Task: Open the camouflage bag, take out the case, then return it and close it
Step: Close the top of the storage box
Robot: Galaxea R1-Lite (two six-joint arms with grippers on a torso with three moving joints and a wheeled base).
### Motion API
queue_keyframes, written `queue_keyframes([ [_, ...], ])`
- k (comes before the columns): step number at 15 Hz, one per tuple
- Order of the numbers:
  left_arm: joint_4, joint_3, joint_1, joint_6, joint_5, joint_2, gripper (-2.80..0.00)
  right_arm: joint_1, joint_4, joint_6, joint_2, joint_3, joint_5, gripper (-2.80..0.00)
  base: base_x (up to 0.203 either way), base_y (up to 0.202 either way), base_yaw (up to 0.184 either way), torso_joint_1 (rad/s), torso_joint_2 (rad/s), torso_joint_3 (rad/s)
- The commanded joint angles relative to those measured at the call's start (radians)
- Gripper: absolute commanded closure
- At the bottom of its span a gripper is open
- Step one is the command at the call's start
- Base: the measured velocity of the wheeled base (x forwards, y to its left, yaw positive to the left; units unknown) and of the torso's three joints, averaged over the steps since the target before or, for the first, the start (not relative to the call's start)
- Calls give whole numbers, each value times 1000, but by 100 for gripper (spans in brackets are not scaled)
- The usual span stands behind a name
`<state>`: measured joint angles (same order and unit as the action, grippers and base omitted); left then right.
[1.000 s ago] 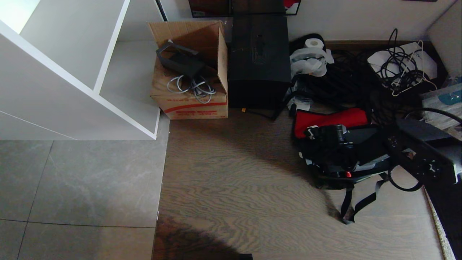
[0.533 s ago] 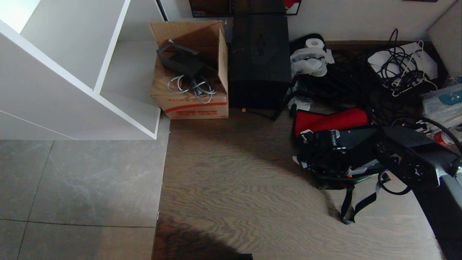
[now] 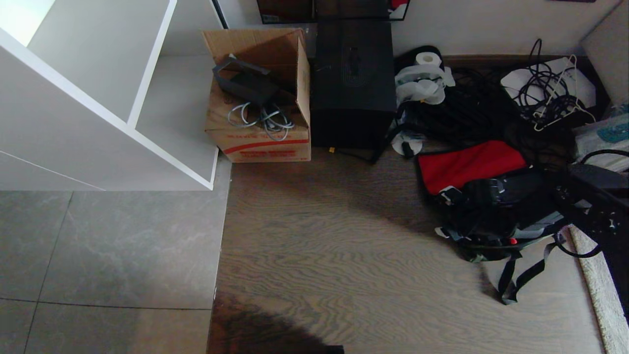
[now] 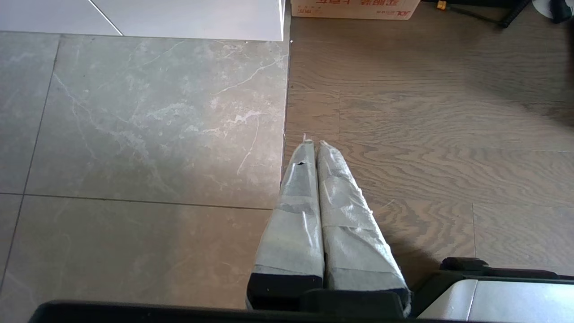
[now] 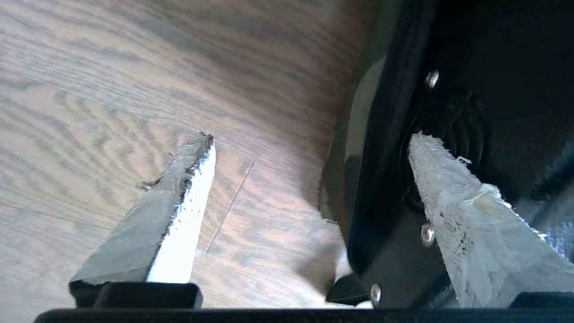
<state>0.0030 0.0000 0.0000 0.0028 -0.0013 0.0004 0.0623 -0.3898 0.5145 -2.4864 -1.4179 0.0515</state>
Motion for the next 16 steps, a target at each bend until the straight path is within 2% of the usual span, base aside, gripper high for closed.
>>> queue_keyframes([
  [1, 0, 0, 0, 0, 0, 0, 0, -7, -22, -21, 15, 6, -7, -280, 0, 0, 0, 0, 0, 0],
  [3, 0, 0, 0, 0, 0, 0, 0, -37, -35, -88, -6, -11, -38, -280, 0, 0, 0, 0, 0, 0],
  [7, -1, 0, 0, 0, 0, 0, 0, -69, -71, -124, -82, -91, -36, -280, 0, 0, 0, 0, 0, 0],
  [10, 0, 0, 0, 0, 1, 0, 0, -69, -120, -114, -147, -167, -19, -280, 0, 0, 0, 0, 0, 0],
  [11, 0, 0, 0, 0, 0, 0, 0, -68, -129, -94, -156, -182, 8, -280, 0, 0, 0, 0, 0, 0],
  [16, 0, 0, 0, 0, 0, 0, 0, -68, -132, -26, -156, -170, 35, -280, 0, 0, 0, 0, 0, 0],
])
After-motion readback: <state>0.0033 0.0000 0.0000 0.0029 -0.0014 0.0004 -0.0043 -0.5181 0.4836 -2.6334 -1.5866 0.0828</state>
